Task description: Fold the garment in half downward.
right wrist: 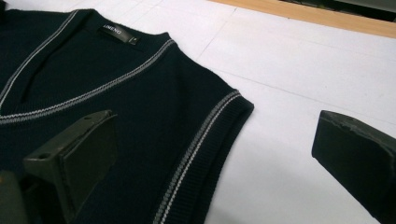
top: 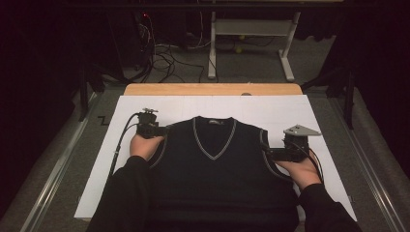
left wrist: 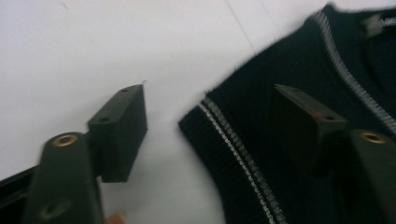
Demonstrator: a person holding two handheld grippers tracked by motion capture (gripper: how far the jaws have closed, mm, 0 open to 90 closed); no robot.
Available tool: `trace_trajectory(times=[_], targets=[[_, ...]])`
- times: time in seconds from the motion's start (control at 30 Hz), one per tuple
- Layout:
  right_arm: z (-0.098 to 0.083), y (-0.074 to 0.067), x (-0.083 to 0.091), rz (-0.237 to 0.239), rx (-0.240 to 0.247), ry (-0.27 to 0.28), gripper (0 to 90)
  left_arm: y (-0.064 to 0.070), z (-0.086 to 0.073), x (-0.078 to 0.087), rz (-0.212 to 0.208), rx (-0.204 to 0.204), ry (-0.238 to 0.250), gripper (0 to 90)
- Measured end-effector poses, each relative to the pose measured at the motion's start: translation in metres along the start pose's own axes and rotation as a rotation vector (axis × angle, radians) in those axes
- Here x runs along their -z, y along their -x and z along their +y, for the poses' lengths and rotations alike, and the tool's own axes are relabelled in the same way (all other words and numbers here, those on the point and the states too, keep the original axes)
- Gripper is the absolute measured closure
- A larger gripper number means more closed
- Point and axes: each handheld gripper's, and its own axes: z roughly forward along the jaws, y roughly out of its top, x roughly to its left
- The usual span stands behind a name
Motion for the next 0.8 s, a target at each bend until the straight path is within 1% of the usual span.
trace_trajectory(times=[0.1, 0.17, 0.2, 0.27, 0.33, 0.4, 0.43, 0.5, 0.57, 0.63, 0.7, 0.73, 0.8], targets=[[-0.001, 0.001, 0.002, 0.001, -0.001, -0.001, 0.6, 0.006, 0.001, -0.002, 0.031, -0.019, -0.009, 34.9], [-0.002, 0.002, 0.002, 0.0, -0.002, -0.003, 0.6, 0.013, 0.001, -0.003, 0.076, -0.055, -0.024, 39.4], [-0.002, 0.002, 0.001, 0.002, 0.0, -0.004, 0.6, 0.016, 0.001, -0.003, 0.084, -0.069, -0.028, 41.4], [-0.003, 0.002, 0.0, 0.0, 0.004, -0.007, 0.6, 0.019, 0.0, -0.003, 0.075, -0.076, -0.033, 50.4], [-0.003, 0.002, -0.002, -0.006, 0.005, -0.019, 0.6, 0.023, 0.0, -0.002, 0.075, -0.058, -0.04, 57.3], [-0.003, 0.002, -0.006, -0.011, 0.002, -0.028, 0.7, 0.028, -0.001, -0.002, 0.07, -0.059, -0.042, 66.1], [-0.002, 0.002, -0.008, -0.01, 0.004, -0.028, 0.9, 0.03, -0.002, -0.001, 0.066, -0.06, -0.042, 67.9], [-0.001, 0.001, -0.014, -0.012, -0.002, -0.041, 1.7, 0.031, -0.002, 0.0, 0.055, -0.055, -0.04, 69.9], [0.0, 0.001, -0.022, -0.017, -0.002, -0.062, 2.4, 0.03, -0.002, 0.004, 0.045, -0.051, -0.025, 70.2], [0.001, 0.001, -0.029, -0.018, -0.009, -0.078, 4.3, 0.03, -0.002, 0.01, 0.031, -0.036, 0.004, 70.2], [0.004, 0.001, -0.038, -0.023, -0.02, -0.108, 9.2, 0.029, -0.003, 0.016, 0.013, -0.022, 0.027, 70.2], [0.008, 0.003, -0.043, -0.023, -0.038, -0.122, 11.7, 0.03, -0.003, 0.018, 0.01, -0.025, 0.036, 70.2], [0.012, 0.006, -0.05, -0.03, -0.062, -0.125, 15.8, 0.033, -0.006, 0.025, -0.001, -0.023, 0.067, 70.2]])
